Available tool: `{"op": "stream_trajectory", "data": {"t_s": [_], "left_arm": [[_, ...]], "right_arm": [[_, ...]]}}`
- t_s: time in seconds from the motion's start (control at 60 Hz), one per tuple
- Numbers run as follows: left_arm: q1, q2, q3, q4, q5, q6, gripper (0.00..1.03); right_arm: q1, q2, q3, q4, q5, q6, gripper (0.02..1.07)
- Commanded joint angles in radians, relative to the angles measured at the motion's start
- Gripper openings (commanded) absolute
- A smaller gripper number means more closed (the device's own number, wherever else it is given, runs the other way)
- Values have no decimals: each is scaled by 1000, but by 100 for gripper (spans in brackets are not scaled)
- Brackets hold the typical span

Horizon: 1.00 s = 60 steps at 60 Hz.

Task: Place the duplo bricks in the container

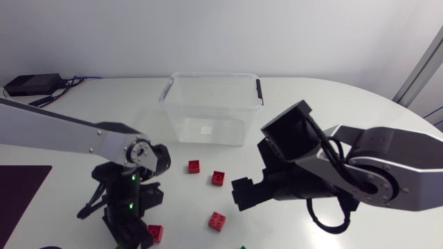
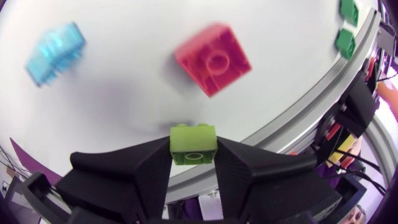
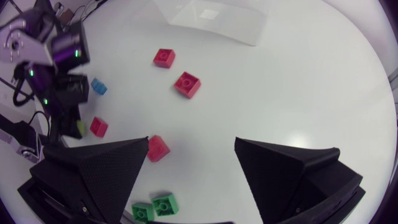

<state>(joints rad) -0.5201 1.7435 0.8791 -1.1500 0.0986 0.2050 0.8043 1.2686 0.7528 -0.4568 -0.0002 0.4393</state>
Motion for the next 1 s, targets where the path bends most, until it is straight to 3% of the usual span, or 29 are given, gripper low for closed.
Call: {"op": "stream_trajectory", "data": {"t_s": [0.0,0.133,0.333,0.55,0.767,0.983], "left_arm": [[45,-73,100,-37,-8,-10,21],[94,-133,212,-53,-8,-1,21],[150,-171,385,-45,6,-10,22],[150,-205,505,64,29,-30,22],[173,-179,638,136,53,-75,22],[175,-174,658,288,53,-108,22]], "right_arm": [[56,48,34,-51,-4,49,102],[122,118,76,-158,-20,49,102],[134,192,80,-226,-29,4,102],[153,296,56,-249,-27,-40,102],[182,279,45,-250,-34,-67,102],[242,273,36,-258,-43,-68,102]]}}
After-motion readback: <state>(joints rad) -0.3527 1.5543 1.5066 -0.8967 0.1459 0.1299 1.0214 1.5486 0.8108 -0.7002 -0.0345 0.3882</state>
